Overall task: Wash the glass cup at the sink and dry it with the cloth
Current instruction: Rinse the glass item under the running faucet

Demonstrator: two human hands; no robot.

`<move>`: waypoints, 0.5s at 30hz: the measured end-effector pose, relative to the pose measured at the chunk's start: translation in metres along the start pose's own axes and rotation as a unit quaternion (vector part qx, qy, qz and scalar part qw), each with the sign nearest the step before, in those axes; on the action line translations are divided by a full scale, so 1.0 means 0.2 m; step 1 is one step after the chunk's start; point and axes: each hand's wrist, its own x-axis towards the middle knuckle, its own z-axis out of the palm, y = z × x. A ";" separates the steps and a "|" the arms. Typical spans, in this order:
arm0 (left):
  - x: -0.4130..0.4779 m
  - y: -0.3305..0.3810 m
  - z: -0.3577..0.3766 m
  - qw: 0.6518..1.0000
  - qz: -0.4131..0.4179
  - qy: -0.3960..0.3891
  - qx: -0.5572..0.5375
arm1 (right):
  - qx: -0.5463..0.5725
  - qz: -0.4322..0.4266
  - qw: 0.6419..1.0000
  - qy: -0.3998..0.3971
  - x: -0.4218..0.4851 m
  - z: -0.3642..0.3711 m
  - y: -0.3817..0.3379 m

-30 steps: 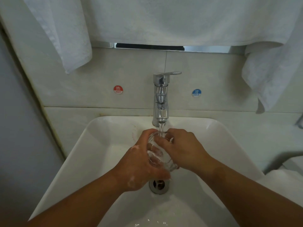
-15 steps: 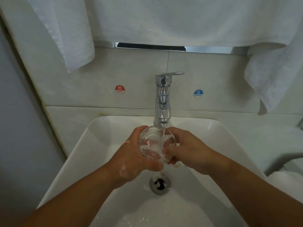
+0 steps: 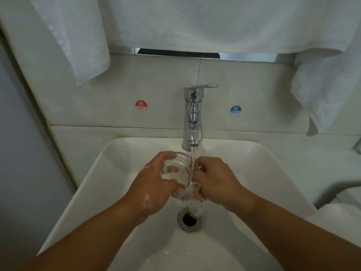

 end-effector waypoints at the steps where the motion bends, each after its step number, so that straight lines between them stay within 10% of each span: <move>1: 0.00 0.00 0.01 0.999 -0.007 0.008 -0.031 | 0.059 0.022 0.998 -0.001 0.00 0.01 -0.01; 4: -0.01 0.00 0.04 0.999 0.007 0.037 -0.008 | 0.259 0.088 0.958 -0.090 -0.03 0.00 -0.05; 9: -0.01 0.01 0.01 0.999 0.025 0.002 0.034 | 0.012 0.011 0.999 -0.052 -0.02 -0.02 -0.01; 15: -0.01 0.00 0.04 0.997 0.040 0.059 0.020 | 0.208 0.089 0.967 -0.117 -0.03 0.01 -0.05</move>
